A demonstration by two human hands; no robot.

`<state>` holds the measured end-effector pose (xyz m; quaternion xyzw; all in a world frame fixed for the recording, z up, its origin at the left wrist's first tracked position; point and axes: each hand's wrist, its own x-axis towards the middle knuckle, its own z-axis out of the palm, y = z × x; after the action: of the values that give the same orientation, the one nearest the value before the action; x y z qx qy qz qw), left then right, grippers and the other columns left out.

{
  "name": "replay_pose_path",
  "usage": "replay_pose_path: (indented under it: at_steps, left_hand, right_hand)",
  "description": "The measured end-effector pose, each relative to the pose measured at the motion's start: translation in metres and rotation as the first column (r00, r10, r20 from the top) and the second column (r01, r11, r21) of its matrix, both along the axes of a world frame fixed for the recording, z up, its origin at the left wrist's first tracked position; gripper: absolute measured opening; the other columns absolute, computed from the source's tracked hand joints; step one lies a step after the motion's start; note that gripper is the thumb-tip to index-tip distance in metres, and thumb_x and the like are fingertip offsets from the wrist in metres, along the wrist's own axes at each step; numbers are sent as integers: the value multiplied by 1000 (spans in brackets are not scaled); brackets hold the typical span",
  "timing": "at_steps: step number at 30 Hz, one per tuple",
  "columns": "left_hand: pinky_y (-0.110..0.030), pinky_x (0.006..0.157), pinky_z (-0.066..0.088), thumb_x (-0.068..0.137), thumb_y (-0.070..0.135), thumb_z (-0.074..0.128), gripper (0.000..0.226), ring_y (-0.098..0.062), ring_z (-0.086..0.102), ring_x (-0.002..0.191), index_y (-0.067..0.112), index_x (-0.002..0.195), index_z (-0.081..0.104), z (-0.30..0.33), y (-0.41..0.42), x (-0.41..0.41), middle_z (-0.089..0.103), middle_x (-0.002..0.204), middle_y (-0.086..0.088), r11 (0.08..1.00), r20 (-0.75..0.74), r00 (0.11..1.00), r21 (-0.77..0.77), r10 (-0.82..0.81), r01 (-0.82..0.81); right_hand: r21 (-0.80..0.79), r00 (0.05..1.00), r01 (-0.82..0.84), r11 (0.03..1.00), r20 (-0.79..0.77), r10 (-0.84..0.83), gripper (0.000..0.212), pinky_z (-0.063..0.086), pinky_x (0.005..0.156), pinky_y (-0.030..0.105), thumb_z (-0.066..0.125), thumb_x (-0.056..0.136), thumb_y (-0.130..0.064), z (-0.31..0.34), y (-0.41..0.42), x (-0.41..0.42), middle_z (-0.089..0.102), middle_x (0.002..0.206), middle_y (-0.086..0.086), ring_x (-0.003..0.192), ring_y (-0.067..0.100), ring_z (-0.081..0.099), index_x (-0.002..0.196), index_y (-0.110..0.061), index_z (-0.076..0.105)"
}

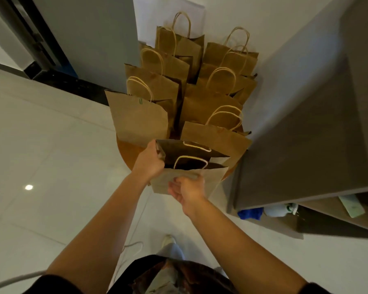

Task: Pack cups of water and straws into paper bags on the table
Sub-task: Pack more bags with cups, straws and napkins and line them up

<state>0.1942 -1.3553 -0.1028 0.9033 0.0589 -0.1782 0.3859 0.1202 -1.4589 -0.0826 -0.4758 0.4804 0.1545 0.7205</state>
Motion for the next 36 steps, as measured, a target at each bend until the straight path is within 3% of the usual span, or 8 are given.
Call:
replay_pose_path:
  at_steps: [3, 7, 11, 14, 21, 26, 30, 36]
  left_hand:
    - [-36, 88, 48, 91, 9, 56, 57, -27, 57, 112, 21, 142, 31, -5, 1, 2, 56, 127, -8, 994, 34, 999, 106, -18, 14]
    - [-41, 97, 45, 95, 13, 52, 55, -28, 56, 115, 24, 145, 31, -7, 10, 6, 54, 132, -6, 984, 139, 990, 172, 24, -48]
    - [-44, 99, 44, 95, 11, 51, 55, -28, 56, 115, 23, 145, 31, -7, 17, 6, 54, 132, -7, 983, 158, 986, 167, 51, -78]
    - [-42, 97, 45, 95, 14, 52, 59, -26, 56, 115, 25, 147, 26, -5, 15, 1, 54, 133, -5, 988, 161, 985, 137, 53, -75]
    - [-37, 101, 41, 91, 33, 58, 61, -23, 46, 129, 22, 145, 31, 12, 1, 1, 46, 143, -1, 997, 230, 973, 69, 24, -41]
    - [-27, 96, 35, 94, 29, 55, 45, -23, 48, 125, 18, 137, 47, 40, -21, 9, 54, 135, -5, 996, 463, 886, 94, -33, -12]
    - [-33, 99, 42, 96, 26, 51, 42, -21, 49, 124, 21, 138, 45, 54, -46, 30, 51, 137, -2, 983, 340, 926, 132, -167, 129]
    - [-38, 99, 44, 94, 22, 56, 47, -24, 50, 124, 22, 139, 45, 55, -82, 69, 51, 138, -3, 950, 157, 945, 171, -286, 259]
  right_hand:
    - [-45, 997, -62, 997, -49, 60, 37, 52, 46, 23, 51, 91, -6, -5, -3, -7, 58, 102, 6, 78, 18, 67, 120, -26, 40]
    - [-120, 989, -108, 987, -109, 95, 19, 51, 49, 22, 47, 92, -6, -11, -14, -15, 55, 97, 3, 82, 19, 62, 99, -23, 50]
    - [-160, 986, -54, 986, -163, 28, 29, 49, 52, 23, 43, 92, -5, -16, -25, -16, 55, 101, 4, 86, 20, 59, 118, -17, 49]
    - [-210, 985, -31, 977, -171, -5, 26, 50, 54, 22, 43, 93, -7, -15, -28, -15, 56, 99, 5, 84, 19, 59, 117, -17, 50]
    - [-440, 996, -67, 895, 16, 82, 16, 42, 55, 20, 45, 95, -10, 0, -44, -18, 53, 78, 4, 68, 15, 49, 87, -17, 58]
    - [-624, 965, 83, 777, 244, 93, 18, 41, 58, 20, 50, 89, -4, 22, -79, -13, 50, 70, 0, 64, 11, 47, 75, -15, 54]
    - [-711, 933, 66, 700, 292, 208, 16, 40, 54, 12, 54, 86, -7, 34, -111, 8, 54, 76, -5, 64, 5, 52, 79, -22, 53]
    - [-795, 901, -75, 601, 204, 383, 11, 39, 61, 14, 58, 86, -14, 25, -148, 52, 54, 102, 0, 80, 7, 53, 95, -21, 54]
